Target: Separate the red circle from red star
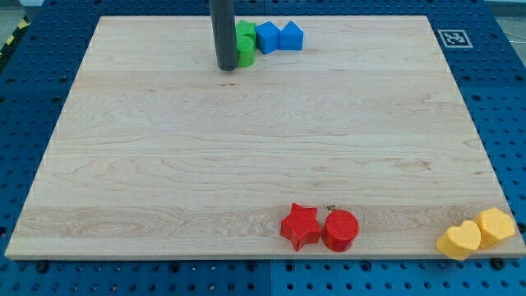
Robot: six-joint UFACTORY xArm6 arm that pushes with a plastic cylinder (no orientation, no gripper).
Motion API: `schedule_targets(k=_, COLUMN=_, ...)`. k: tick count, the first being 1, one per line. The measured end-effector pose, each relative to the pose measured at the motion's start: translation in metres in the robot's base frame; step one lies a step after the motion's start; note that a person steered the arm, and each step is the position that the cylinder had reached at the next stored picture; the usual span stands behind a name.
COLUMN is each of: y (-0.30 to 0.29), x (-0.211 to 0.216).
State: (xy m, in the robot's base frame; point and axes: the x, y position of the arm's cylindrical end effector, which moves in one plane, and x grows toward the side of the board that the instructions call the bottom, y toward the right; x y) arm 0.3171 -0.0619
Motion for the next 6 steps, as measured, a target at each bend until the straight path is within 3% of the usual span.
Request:
schedule_targets(k=1, y=0.0, x=0.008)
schedule_targets(k=3, y=-0.037, x=0.121)
schedule_targets(k=4, y=-0.043, x=0.197)
schedule_targets(k=5, y=-0.015, x=0.272)
schedule_targets(k=6, y=0.008, x=0.301)
